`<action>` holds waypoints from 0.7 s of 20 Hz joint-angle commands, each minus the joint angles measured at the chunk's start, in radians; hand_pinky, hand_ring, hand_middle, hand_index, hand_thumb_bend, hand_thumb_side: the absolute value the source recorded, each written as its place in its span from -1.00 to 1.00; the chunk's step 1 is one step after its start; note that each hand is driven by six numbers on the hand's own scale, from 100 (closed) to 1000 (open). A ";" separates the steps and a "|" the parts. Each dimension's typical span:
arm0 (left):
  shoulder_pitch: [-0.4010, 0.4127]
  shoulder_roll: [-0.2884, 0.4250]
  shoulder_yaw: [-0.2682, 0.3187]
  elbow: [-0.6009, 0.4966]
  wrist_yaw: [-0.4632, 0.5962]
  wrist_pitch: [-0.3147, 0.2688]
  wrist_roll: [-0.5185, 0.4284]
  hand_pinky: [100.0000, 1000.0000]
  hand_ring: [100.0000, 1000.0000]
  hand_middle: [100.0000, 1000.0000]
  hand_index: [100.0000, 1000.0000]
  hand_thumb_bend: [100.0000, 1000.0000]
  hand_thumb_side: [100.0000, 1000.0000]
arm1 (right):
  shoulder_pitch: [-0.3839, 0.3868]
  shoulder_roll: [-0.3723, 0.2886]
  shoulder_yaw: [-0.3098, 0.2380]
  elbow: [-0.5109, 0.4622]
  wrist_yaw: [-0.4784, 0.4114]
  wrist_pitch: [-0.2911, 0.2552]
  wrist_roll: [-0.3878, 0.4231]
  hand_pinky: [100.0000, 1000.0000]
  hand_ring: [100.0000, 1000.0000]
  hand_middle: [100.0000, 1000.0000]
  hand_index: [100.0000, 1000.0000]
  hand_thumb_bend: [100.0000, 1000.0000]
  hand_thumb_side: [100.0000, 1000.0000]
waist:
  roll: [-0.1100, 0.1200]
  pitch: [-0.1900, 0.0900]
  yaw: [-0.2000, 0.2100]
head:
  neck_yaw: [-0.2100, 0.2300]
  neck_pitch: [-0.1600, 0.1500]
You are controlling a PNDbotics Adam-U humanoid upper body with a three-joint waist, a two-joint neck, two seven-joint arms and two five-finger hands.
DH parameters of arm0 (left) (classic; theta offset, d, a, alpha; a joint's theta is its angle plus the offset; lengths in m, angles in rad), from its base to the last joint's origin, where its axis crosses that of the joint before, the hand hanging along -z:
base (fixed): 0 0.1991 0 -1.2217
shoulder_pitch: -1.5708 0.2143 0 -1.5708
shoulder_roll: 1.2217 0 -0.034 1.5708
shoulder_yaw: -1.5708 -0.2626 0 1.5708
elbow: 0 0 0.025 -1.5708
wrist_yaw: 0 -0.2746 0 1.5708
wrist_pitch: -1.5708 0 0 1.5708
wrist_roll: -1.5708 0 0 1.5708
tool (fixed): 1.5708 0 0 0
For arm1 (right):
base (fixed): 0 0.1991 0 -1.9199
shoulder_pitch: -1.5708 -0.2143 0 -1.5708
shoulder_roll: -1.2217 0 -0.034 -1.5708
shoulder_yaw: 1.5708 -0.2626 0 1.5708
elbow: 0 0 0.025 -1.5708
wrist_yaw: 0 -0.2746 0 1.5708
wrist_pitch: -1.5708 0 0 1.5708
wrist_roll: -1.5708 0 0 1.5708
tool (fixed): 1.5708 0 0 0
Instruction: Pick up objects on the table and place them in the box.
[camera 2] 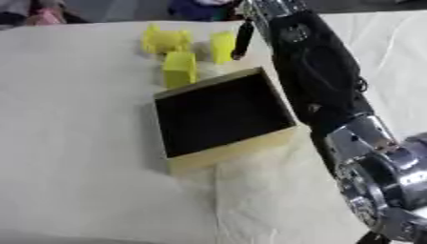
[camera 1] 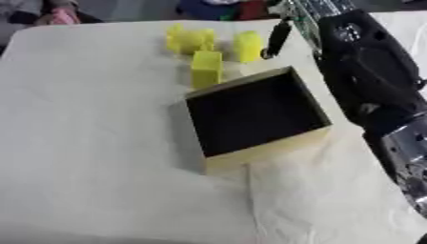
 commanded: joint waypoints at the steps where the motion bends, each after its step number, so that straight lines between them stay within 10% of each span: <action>1: -0.012 0.036 0.006 -0.014 0.003 0.000 -0.003 0.38 0.39 0.43 0.88 -0.90 0.14 | -0.034 0.002 -0.006 0.019 0.006 0.007 -0.004 0.77 0.86 0.86 1.00 -0.49 -0.30 | 0.005 -0.014 0.004 | -0.001 -0.003; 14: -0.020 0.034 0.002 -0.014 0.004 0.001 -0.006 0.37 0.39 0.43 0.88 -0.93 0.16 | -0.037 0.026 -0.020 -0.052 0.038 0.025 -0.083 0.76 0.84 0.85 1.00 -0.63 -0.44 | 0.011 0.010 0.013 | -0.006 -0.013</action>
